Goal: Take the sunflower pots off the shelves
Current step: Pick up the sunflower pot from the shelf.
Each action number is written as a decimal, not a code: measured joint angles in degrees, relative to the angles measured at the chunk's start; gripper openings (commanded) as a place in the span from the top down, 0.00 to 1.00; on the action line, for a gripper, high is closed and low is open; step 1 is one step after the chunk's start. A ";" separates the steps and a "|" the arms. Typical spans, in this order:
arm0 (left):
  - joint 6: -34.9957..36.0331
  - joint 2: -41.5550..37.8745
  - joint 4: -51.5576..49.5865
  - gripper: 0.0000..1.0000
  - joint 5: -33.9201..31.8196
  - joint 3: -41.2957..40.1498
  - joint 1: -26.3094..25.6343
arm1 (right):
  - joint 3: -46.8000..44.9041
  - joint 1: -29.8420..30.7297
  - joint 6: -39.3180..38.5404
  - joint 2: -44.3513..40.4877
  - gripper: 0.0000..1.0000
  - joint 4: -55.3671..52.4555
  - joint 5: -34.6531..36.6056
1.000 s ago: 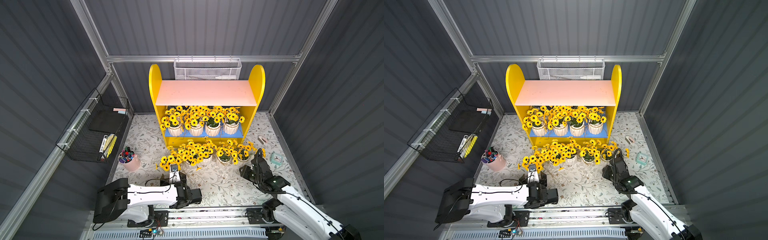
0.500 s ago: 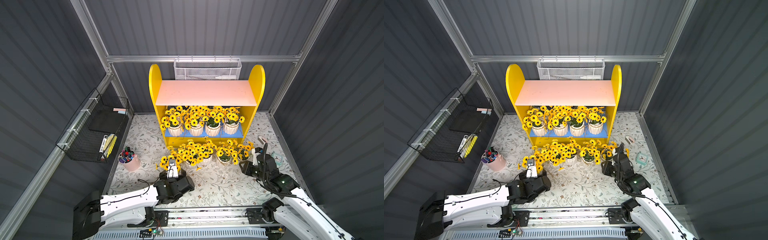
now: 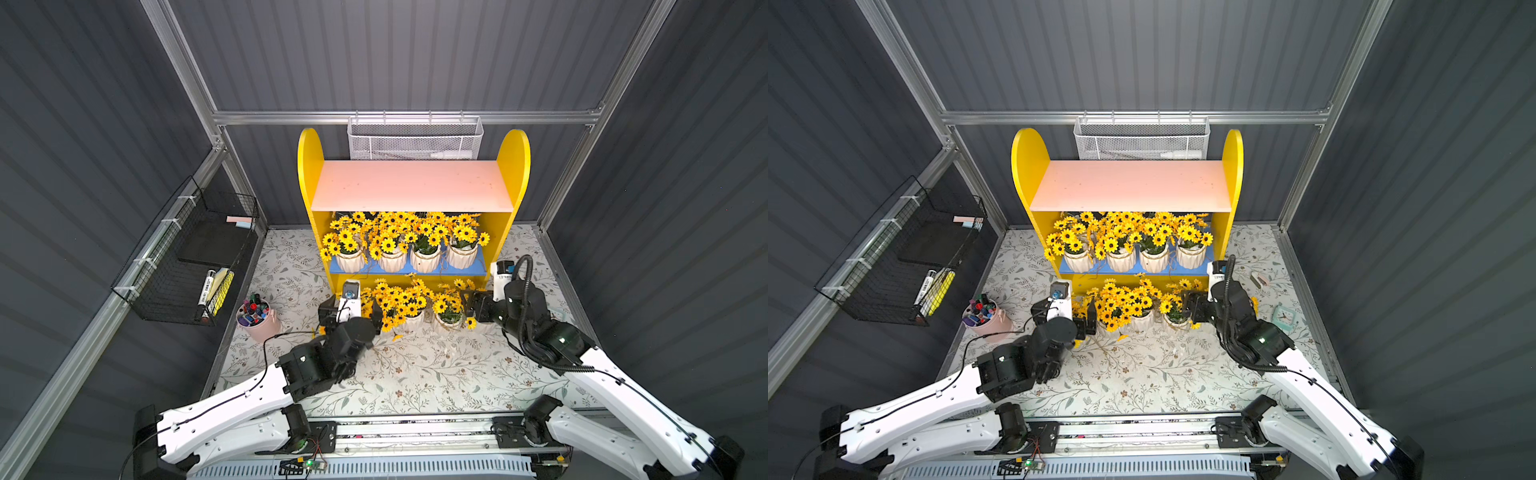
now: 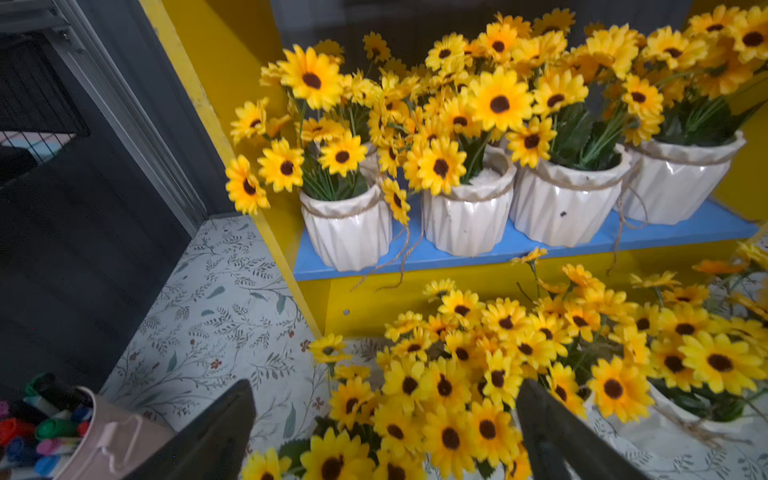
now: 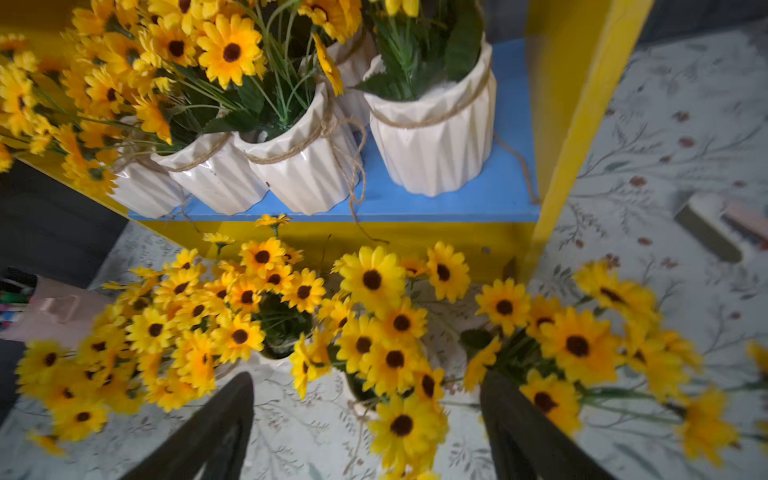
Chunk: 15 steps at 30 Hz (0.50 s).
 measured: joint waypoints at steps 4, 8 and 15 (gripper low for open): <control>3.02 3.65 1.42 0.01 8.70 6.84 9.49 | 2.49 -0.24 -2.21 6.36 0.01 4.70 4.28; 5.40 9.86 1.18 0.01 16.79 15.41 16.48 | 6.97 -2.54 -3.19 12.66 0.01 7.65 4.96; 9.03 14.16 2.54 0.01 27.52 19.08 25.40 | 7.56 -7.85 -3.21 17.09 0.01 11.85 3.17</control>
